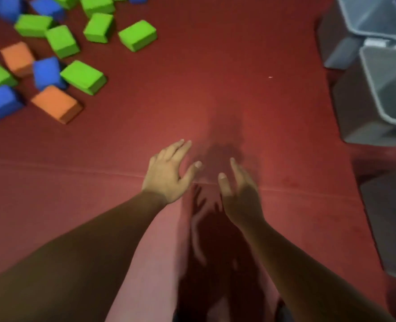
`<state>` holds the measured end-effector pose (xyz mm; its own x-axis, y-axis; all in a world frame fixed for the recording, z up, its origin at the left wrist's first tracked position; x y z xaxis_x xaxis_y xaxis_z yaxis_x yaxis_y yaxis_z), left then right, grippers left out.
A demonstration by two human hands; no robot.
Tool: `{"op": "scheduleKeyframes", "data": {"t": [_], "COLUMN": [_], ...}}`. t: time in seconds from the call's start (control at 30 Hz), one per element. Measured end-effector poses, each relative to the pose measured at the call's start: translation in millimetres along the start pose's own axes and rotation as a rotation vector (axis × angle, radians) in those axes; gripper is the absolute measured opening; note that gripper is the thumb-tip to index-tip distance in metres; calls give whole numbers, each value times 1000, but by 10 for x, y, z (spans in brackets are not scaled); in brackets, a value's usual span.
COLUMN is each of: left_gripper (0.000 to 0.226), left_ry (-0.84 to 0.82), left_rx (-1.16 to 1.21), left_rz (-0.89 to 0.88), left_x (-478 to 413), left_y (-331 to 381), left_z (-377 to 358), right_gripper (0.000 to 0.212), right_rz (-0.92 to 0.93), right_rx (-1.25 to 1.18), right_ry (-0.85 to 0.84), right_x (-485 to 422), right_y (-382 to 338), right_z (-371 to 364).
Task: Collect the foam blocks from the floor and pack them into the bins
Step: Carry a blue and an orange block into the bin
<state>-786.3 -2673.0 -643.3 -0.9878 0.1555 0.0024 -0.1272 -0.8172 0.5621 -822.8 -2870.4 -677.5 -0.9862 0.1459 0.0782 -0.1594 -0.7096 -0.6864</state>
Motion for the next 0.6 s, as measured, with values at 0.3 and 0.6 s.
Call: {"op": "scheduleKeyframes", "data": {"t": [0.3, 0.6], "left_gripper": [74, 77], "left_ry": [243, 372], "left_rx": [28, 80], "left_rz": [348, 572], "left_x": [322, -60], "left_y": [-2303, -4188], "left_z": [1548, 2176], "right_gripper": [73, 70], "right_rz": [304, 497], "right_rx": [137, 198], "right_ry": [-236, -439], "right_x": [-395, -1145], "right_y": [-2032, -3352], "right_z": [-1895, -3764]}}
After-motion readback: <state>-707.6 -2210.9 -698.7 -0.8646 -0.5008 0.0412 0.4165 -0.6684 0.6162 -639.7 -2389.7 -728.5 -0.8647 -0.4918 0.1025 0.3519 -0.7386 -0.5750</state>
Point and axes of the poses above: each hand's wrist, its own x-axis away from the middle knuckle, its own z-axis out of the back of the hand, y = z × x, the point moved 8 cm from there along -x, towards the middle knuckle, and after that the axes turned 4 degrees about x, right-handed, at the moved point
